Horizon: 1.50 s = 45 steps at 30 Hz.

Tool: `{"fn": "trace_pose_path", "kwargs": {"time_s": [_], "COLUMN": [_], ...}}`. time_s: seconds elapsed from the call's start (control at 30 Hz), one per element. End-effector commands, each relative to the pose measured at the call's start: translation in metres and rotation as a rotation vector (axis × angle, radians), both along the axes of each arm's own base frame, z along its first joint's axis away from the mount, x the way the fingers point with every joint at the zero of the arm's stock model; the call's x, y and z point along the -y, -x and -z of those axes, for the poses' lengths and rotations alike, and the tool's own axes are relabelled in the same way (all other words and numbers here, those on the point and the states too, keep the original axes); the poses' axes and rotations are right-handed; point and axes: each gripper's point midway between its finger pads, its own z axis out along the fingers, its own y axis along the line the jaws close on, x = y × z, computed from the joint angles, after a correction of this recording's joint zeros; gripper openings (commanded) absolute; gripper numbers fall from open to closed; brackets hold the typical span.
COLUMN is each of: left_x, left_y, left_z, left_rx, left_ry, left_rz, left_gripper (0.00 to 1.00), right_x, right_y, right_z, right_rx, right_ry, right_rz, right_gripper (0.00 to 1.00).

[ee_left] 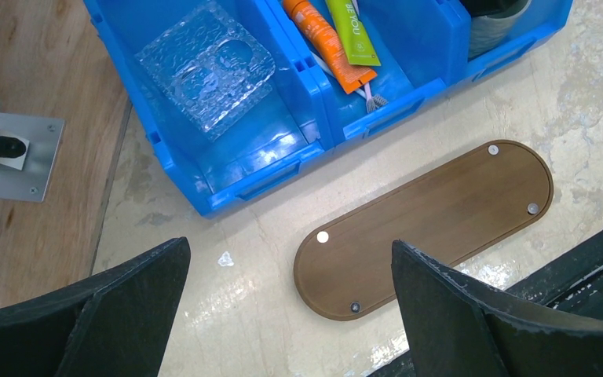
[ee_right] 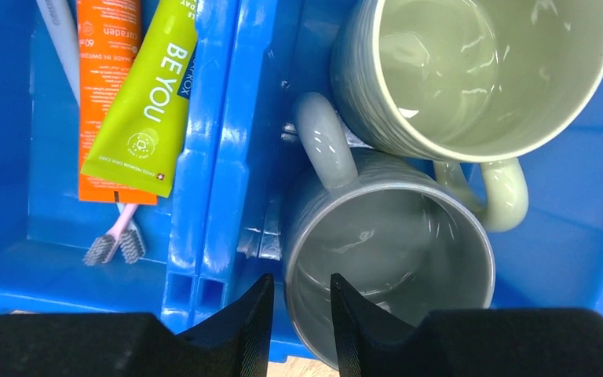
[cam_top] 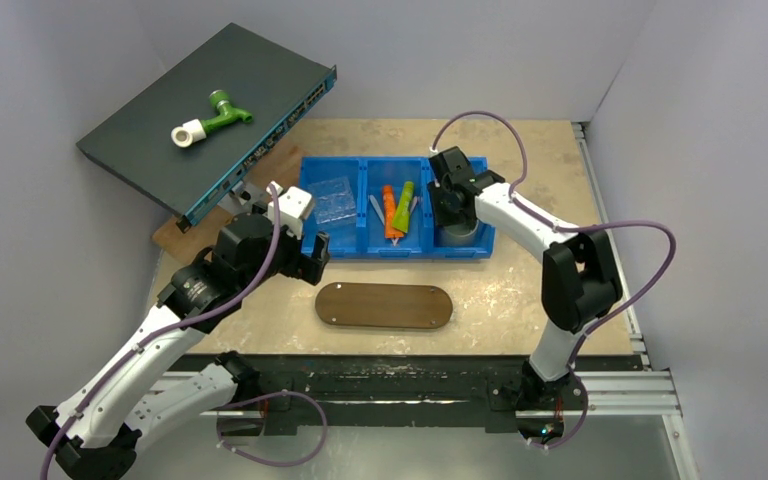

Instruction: Prepare toiletry sets of a toothbrush and toothpaste on the tray

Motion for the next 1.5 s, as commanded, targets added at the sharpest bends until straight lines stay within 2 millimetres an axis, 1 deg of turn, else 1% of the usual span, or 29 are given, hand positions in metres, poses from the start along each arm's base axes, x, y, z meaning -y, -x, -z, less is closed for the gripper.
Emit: {"fn": "trace_pose_path", "kwargs": {"time_s": [0.0,0.23,0.5,0.7,0.8,0.93,1.07,1.27,1.43,1.47], "left_x": [0.003,0.004,0.004,0.003,0.003,0.002,0.002,0.002,0.001,0.001], "left_y": [-0.005,-0.006,-0.008,-0.009,-0.009,-0.009,-0.01,-0.01,-0.011,-0.011], "left_z": [-0.015,-0.014,-0.012,-0.011,-0.011,-0.012,-0.012,-0.012,-0.012,-0.012], "left_rx": [0.049,0.045,0.038,0.035,0.035,0.036,0.035,0.036,0.035,0.035], "left_ry": [0.03,0.029,0.022,0.019,0.019,0.019,0.017,0.02,0.021,0.022], "left_rz": [0.009,0.008,0.006,0.004,0.002,0.0,-0.002,-0.006,-0.011,-0.012], "left_gripper": [1.0,1.0,1.0,1.0,1.0,1.0,1.0,1.0,1.0,1.0], "right_x": [-0.004,-0.009,-0.011,-0.013,-0.015,-0.017,-0.017,-0.006,0.003,0.004], "right_y": [-0.003,-0.002,-0.003,-0.005,-0.006,-0.007,-0.012,-0.02,-0.022,-0.021], "right_z": [0.003,0.017,0.023,0.022,0.02,0.015,0.001,-0.04,-0.076,-0.08], "right_rx": [0.003,-0.033,-0.04,-0.039,-0.035,-0.022,0.015,0.114,0.192,0.199], "right_ry": [-0.023,-0.032,-0.033,-0.037,-0.045,-0.054,-0.062,-0.048,-0.048,-0.05], "right_rz": [-0.032,-0.041,-0.049,-0.057,-0.063,-0.067,-0.065,-0.007,0.033,0.037], "right_gripper": [0.34,0.3,0.21,0.09,0.01,0.0,0.0,0.0,0.0,0.0]}}
